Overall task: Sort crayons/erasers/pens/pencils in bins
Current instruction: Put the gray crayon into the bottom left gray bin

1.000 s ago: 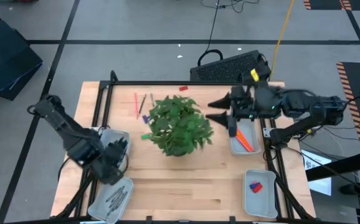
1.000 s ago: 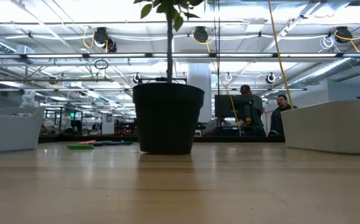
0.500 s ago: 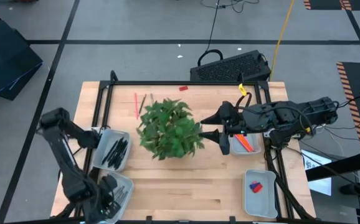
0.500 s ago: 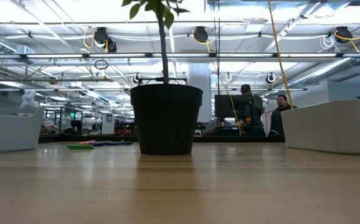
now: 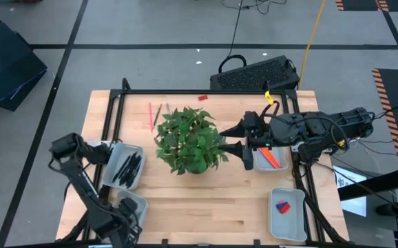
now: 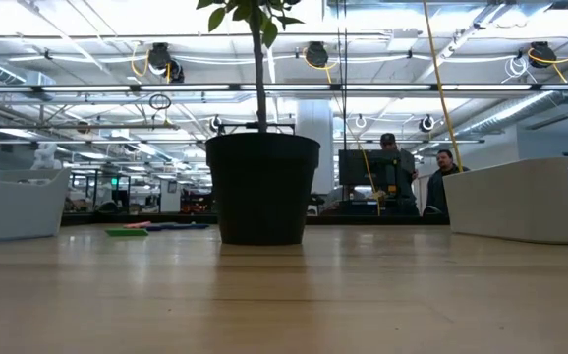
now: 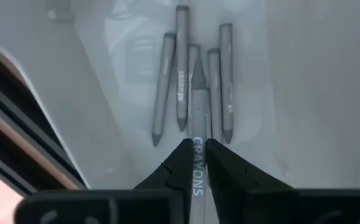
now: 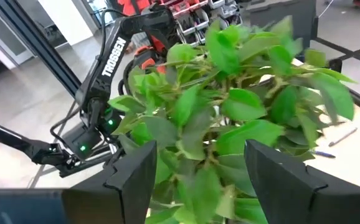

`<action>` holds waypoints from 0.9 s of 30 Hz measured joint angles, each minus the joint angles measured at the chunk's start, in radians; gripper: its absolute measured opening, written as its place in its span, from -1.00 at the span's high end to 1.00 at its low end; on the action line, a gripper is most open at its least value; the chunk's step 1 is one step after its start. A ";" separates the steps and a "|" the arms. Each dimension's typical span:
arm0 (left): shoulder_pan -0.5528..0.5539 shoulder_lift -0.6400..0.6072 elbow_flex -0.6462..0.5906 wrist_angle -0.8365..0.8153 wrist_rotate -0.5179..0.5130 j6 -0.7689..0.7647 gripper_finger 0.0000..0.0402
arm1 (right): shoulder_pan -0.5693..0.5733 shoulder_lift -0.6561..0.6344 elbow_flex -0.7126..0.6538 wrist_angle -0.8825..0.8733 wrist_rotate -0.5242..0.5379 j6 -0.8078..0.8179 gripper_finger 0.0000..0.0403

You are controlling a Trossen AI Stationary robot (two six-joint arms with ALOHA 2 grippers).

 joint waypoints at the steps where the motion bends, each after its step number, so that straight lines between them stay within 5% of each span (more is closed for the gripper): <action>1: 0.007 0.000 0.000 0.000 0.001 0.006 0.70 | 0.000 0.000 0.000 0.000 -0.001 -0.001 -0.16; 11: 0.102 -0.093 0.002 -0.147 0.051 0.076 0.27 | 0.000 -0.050 0.000 -0.004 -0.030 -0.215 -0.16; 14: 0.157 -0.205 0.015 -0.228 -0.091 0.074 0.30 | 0.000 -0.088 0.000 -0.014 -0.029 -0.256 -0.16; 20: 0.352 -0.440 0.009 -0.362 -0.538 0.021 0.37 | -0.008 -0.147 0.000 -0.024 -0.027 -0.369 -0.16; 27: 0.780 -0.538 -0.040 -0.526 -0.627 0.148 0.39 | -0.008 -0.167 0.000 -0.051 -0.027 -0.431 -0.16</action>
